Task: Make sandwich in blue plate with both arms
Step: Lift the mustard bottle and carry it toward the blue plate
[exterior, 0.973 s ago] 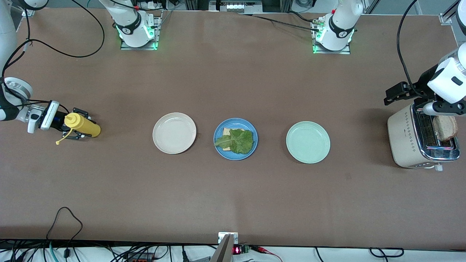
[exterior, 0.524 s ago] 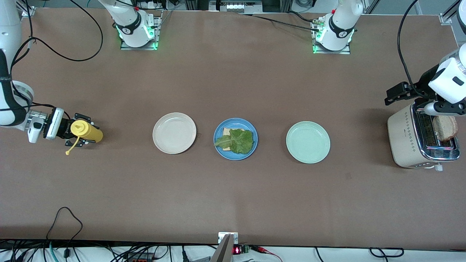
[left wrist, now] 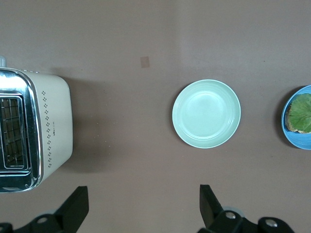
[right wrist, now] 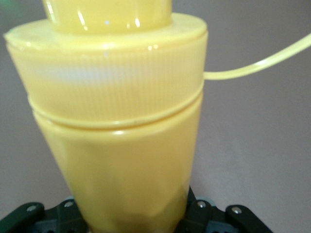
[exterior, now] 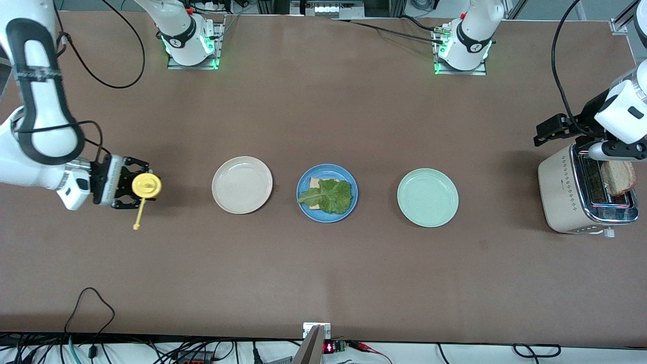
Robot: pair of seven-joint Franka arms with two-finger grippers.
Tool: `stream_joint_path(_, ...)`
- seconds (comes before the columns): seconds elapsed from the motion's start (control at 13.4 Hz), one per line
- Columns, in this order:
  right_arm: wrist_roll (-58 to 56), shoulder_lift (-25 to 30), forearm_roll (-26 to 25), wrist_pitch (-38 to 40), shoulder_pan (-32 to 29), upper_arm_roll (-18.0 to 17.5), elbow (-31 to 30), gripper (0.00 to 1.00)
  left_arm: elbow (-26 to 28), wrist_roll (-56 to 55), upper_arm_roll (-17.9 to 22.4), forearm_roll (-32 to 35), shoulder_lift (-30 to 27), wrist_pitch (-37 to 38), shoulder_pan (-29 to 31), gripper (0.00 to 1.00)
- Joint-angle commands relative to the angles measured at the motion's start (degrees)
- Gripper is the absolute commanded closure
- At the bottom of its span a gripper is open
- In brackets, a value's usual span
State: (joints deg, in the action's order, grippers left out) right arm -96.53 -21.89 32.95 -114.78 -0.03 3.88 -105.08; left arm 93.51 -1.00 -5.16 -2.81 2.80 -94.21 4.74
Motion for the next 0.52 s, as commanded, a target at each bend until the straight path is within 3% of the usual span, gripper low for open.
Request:
stream_joint_path(0.0,13.9,4.2,-7.0,-3.2,5.1,-1.9,-2.2,0.97,-0.1,-0.6,-0.5,1.3,-0.4,0.2,0.3,0.00)
stream_joint_path(0.22,30.4,5.1,-19.5,-6.0,10.5,-6.1,-1.7,0.96,-0.2,-0.2,-0.5,1.3,-0.3,0.2,0.3,0.00)
stream_joint_path(0.45,42.6,4.9,-28.9,-7.8,15.2,-8.6,-1.6,0.96,-0.2,0.3,-0.3,1.3,-0.4,0.4,0.3,0.00)
